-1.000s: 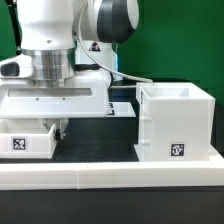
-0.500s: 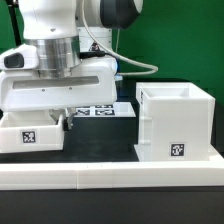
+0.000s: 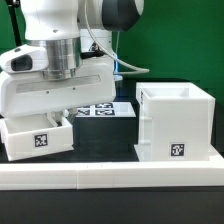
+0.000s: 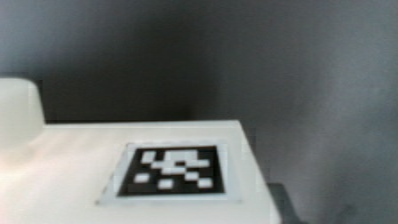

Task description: Assemble drawer

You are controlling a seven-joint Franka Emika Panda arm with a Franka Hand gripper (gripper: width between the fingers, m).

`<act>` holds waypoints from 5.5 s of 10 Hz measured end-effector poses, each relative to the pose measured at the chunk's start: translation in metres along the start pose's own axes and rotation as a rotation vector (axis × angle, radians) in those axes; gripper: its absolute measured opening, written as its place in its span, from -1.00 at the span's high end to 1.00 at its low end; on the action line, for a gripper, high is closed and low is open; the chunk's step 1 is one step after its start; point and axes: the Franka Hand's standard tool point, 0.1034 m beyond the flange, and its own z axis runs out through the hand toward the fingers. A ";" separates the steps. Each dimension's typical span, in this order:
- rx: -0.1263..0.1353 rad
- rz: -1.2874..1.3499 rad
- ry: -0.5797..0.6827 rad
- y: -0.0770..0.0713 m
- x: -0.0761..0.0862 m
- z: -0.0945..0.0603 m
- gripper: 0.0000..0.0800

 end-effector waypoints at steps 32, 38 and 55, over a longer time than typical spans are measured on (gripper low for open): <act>-0.058 -1.118 -0.049 -0.060 0.041 0.014 0.89; -0.052 -1.133 -0.046 -0.070 0.043 0.017 0.89; -0.067 -1.175 -0.044 -0.077 0.042 0.020 0.89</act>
Offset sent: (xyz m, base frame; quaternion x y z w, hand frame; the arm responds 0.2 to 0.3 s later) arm 0.0000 0.0000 0.0000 0.0000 0.0000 -0.1938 0.9810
